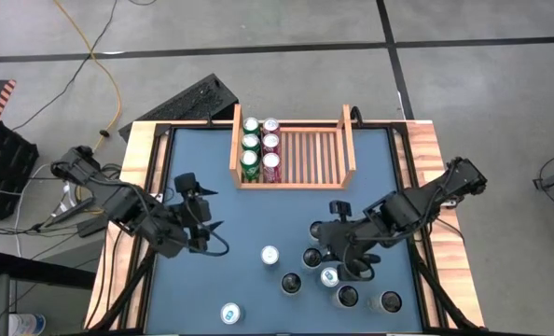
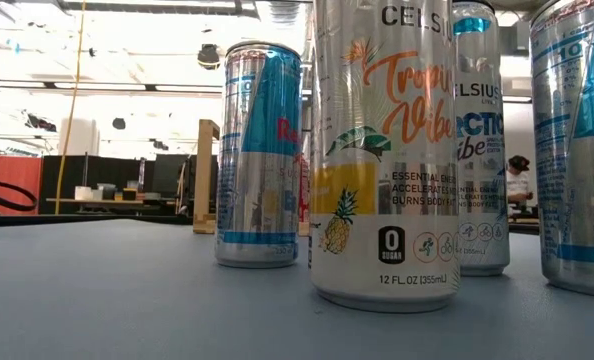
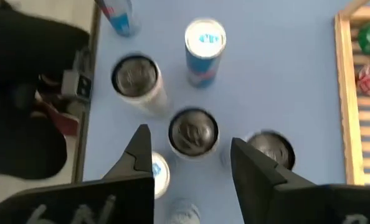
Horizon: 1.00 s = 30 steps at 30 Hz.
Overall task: Place canned beverage on shelf
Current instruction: Put the top right white-blue soda can on the shelf
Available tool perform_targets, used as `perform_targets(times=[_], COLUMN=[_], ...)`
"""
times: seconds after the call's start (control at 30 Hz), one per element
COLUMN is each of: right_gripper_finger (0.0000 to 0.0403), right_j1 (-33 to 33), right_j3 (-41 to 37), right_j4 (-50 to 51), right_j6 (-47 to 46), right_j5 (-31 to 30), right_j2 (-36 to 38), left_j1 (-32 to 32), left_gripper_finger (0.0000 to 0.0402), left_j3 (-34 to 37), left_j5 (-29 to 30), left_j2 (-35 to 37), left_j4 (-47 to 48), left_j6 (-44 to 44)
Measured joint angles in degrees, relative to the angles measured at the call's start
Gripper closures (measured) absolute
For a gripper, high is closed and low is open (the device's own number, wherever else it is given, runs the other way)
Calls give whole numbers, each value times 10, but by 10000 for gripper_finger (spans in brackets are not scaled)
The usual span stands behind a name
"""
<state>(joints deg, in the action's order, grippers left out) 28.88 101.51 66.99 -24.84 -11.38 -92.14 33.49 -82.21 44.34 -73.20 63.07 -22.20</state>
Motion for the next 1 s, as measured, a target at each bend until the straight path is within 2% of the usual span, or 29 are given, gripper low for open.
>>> perform_targets(times=[0.2, 0.37, 0.53, 0.73, 1.0], right_gripper_finger=[273, 273, 273, 273, 273], right_j1=[-1, -1, -1, -7, -24], right_j3=[0, 0, 0, 0, -1], right_j4=[-40, -82, -120, -143, -149], right_j6=[10, 68, 132, 192, 209], right_j5=[0, -1, -1, -1, -5], right_j2=[0, 0, 0, -9, -35], left_j1=[-2, 4, 18, 35, 52], left_gripper_finger=[60, 60, 60, 60, 60], left_j3=[0, 0, 0, 0, 11], left_j5=[-8, -6, 33, -10, 0], left_j2=[-44, -79, -63, -43, -43], left_j4=[-2, -68, -92, -105, -130], left_j6=[14, 97, 132, 117, 113])
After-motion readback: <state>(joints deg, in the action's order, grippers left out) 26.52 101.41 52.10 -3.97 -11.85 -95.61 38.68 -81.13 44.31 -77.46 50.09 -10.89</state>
